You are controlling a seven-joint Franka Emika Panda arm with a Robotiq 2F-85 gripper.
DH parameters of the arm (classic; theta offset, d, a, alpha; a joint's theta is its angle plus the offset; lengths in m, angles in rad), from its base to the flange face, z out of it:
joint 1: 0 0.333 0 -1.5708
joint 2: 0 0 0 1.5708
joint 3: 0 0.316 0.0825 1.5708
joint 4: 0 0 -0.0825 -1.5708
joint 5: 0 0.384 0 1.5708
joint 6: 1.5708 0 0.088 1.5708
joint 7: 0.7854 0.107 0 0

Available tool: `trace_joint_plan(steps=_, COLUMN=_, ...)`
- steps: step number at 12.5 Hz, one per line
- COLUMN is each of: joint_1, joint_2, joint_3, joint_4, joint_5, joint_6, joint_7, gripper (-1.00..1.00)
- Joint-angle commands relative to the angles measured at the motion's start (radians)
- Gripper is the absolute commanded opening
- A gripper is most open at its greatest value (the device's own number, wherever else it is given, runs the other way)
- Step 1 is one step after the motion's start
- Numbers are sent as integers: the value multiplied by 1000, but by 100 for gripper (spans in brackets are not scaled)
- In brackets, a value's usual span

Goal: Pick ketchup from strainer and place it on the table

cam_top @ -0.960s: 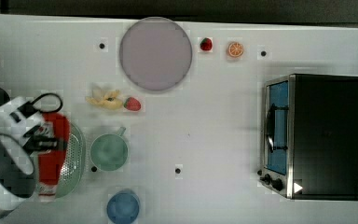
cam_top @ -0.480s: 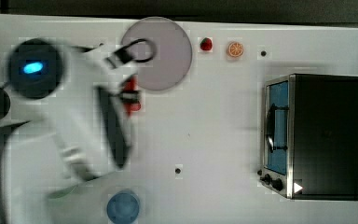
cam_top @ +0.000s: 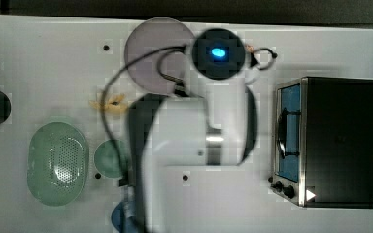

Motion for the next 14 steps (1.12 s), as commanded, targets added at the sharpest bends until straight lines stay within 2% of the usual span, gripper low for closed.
trace_joint_plan(steps=1, joint_1=4, joint_2=-11, joint_3=-22, joint_4=-82, joint_5=2, joint_6=97, joint_7=-57, gripper=13)
trace_joint_plan(steps=6, joint_1=6, joint_2=29, joint_3=-41, joint_4=-303, joint_5=3, joint_6=398, joint_7=-52, gripper=13)
trace_joint_plan(steps=9, joint_1=7, joint_2=112, joint_3=-40, joint_4=-341, joint_5=3, joint_6=516, joint_7=-37, gripper=13)
trace_joint_plan(steps=14, joint_1=6, joint_2=250, joint_3=-50, joint_4=-340, joint_5=1, joint_6=567, joint_7=-37, gripper=13)
